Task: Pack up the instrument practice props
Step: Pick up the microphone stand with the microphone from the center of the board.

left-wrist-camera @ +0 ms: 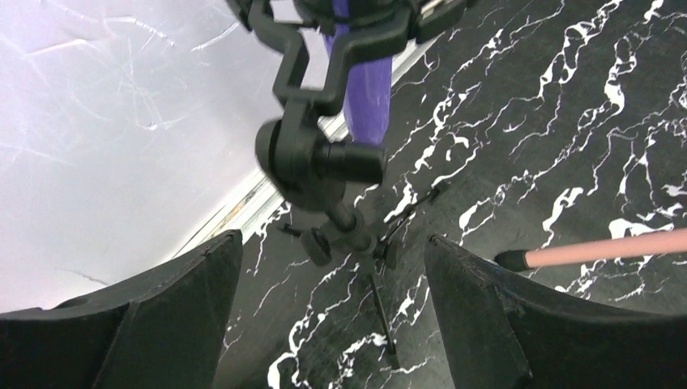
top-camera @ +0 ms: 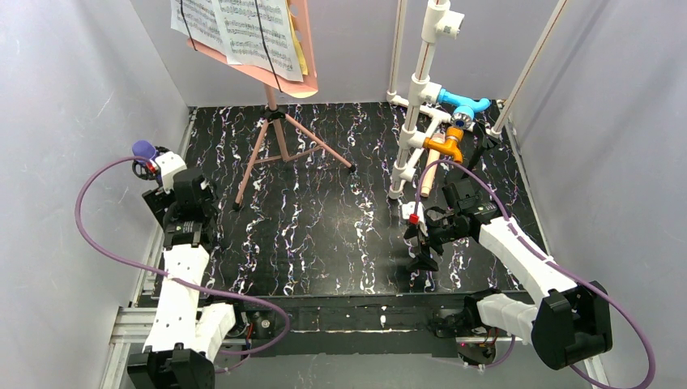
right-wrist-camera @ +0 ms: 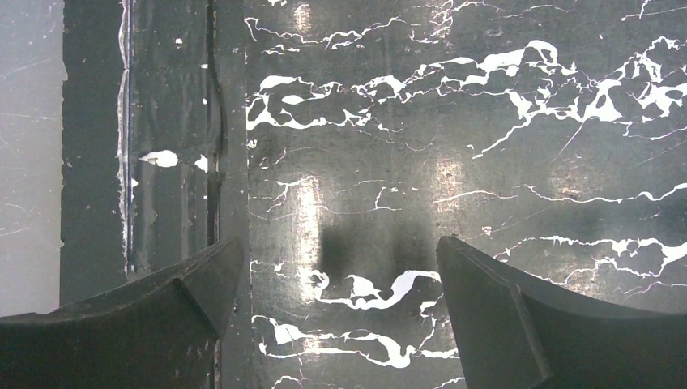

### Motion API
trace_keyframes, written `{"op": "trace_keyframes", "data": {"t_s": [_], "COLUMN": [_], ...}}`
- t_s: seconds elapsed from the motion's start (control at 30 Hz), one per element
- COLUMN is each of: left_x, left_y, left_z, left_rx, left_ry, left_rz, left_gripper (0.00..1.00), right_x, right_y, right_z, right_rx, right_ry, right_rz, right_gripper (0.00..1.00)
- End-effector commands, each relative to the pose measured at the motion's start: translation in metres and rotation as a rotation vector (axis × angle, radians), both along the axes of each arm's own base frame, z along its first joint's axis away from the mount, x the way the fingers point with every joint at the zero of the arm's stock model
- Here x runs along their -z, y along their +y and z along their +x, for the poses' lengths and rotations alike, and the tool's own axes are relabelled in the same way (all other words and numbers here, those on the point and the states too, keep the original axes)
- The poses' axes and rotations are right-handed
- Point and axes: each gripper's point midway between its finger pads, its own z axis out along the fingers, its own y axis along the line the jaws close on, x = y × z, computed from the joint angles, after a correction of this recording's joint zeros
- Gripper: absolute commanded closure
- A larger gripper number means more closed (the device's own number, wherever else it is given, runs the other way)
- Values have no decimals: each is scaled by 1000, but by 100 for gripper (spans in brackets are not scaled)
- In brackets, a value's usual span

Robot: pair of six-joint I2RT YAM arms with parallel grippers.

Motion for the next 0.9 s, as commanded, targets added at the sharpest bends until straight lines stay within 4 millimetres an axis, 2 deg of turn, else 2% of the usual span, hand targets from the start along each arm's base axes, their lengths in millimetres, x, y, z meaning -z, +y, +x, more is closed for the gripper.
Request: {"op": "trace_keyframes", "data": {"t_s": [0.0,0.17,0.37,0.47,0.53,0.67,0.8,0.87], "left_x": [-11,3,23,25,24,20,20,16], "left_y": [11,24,33,37,38,38,39,39], "left_z": [21,27,43,53,59,64,59,55], "left_rx": [16,1,10,16,28,61,65,66], "left_ry": [-70,-60,-79,-97,-102,-101,-84,-92], "left_rz": [29,86,64,61,63,90,117,129], "left_gripper": [20,24,34,35,41,59,96,100], "right_x": [-3,-2,0,1,1,2,4,4], "right_y": [2,2,1,0,0,0,-1,-1], "right_z": [0,0,1,1,1,2,2,3], "right_rx": [-3,0,4,7,8,10,13,15], "right_ry": [0,-1,3,7,10,18,24,25], "right_rz": [11,5,-4,-11,-11,-16,-23,-25], "right_gripper": [2,1,2,2,2,1,2,2]}}
